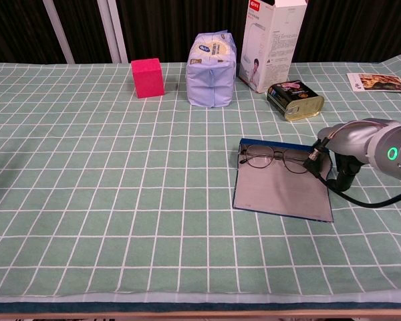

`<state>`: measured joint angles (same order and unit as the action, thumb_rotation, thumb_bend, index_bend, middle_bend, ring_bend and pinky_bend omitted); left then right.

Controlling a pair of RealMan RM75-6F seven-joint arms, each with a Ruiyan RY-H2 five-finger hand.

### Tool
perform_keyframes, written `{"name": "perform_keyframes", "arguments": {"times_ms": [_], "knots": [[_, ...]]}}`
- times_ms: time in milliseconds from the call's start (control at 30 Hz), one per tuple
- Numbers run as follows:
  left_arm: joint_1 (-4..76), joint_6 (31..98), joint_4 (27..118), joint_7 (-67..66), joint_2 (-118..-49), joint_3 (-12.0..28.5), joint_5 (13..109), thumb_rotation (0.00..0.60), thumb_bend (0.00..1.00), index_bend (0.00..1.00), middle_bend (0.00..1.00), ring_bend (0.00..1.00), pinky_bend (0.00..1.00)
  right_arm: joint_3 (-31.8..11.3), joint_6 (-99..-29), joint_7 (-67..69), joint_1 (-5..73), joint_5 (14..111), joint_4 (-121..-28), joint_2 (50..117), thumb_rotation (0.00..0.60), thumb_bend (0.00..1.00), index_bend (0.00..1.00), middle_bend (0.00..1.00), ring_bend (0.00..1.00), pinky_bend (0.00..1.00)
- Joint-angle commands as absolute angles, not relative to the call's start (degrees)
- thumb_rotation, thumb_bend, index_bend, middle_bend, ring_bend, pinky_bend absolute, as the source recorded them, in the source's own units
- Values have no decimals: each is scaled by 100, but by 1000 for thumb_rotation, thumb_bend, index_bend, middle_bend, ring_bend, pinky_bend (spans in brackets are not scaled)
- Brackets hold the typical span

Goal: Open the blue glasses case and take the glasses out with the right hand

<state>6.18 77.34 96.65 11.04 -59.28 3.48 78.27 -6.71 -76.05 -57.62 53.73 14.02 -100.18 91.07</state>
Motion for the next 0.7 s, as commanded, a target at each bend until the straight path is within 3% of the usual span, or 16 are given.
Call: {"name": "perform_keyframes", "arguments": {"times_ms": [33,400,700], "knots": [[617,7737,9664,1106,-5925,351,7823,600,0,0,0,0,0,-795,-7538,-5806,5406,1328,-9863,9172,600,499,298,968,1000,1000],[612,7728,9675,1130,-5911,362,7799,600,0,0,0,0,0,-1017,-7398,-5895,5419,1159,-9585,9221,600,501,230,968,1000,1000],[612,7720,9662,1131,-5916,362,7796,600,0,0,0,0,0,-1119,-7714,-5663,5271,1587,-10392,8922,600,482,234,967,1000,1000]]}}
